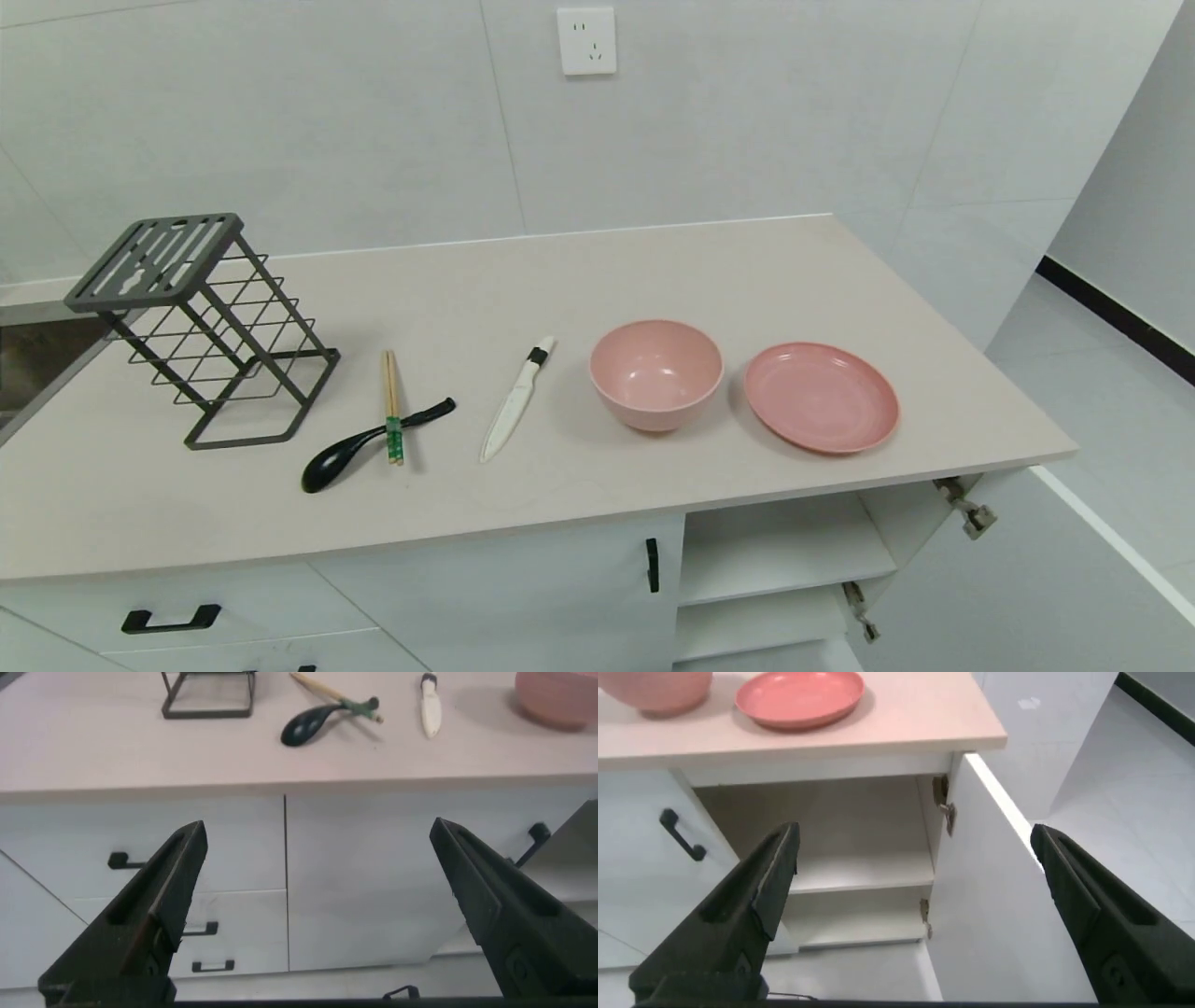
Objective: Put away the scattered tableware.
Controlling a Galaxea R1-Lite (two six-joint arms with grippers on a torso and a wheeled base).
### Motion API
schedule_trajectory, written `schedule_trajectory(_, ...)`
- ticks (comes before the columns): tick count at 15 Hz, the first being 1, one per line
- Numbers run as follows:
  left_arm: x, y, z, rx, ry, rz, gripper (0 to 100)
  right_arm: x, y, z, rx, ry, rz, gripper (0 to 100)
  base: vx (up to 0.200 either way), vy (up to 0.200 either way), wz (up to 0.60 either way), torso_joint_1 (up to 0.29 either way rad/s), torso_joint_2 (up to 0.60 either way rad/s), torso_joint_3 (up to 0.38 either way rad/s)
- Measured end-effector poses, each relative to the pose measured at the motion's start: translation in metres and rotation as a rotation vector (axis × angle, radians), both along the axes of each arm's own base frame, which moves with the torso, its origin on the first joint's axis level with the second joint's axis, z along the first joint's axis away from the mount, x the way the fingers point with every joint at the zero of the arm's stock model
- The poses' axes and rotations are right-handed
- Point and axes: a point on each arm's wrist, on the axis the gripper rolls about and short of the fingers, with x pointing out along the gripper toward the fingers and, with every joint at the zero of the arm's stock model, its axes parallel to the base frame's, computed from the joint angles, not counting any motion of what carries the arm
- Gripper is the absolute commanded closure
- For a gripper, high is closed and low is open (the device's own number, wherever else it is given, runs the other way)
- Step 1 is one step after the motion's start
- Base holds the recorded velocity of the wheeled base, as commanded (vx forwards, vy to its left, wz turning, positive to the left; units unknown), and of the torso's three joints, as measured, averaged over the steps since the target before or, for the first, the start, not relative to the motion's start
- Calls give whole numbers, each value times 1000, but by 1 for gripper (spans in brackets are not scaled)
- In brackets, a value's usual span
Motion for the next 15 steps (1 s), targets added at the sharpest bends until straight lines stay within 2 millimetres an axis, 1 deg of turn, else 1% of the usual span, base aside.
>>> schedule_trajectory(4, 0, 0, 0, 0, 0, 2, 0, 0, 0, 0, 3, 0, 1, 0, 0, 0, 0, 304, -587, -290)
schedule_trajectory(7, 0, 0, 0, -2, 1, 2, 0, 0, 0, 0, 2, 0, 2, 0, 200, 0, 0, 277, -535, -263)
schedule_trajectory(8, 0, 0, 0, -3, 1, 2, 0, 0, 0, 0, 2, 0, 2, 0, 0, 0, 0, 212, -417, -207)
schedule_trajectory(14, 0, 0, 0, -2, 1, 1, 0, 0, 0, 0, -1, 0, 4, 0, 0, 0, 0, 34, -44, -23)
schedule_trajectory(15, 0, 0, 0, -2, 1, 2, 0, 0, 0, 0, -1, 0, 4, 0, 200, 0, 0, -2, -2, -2)
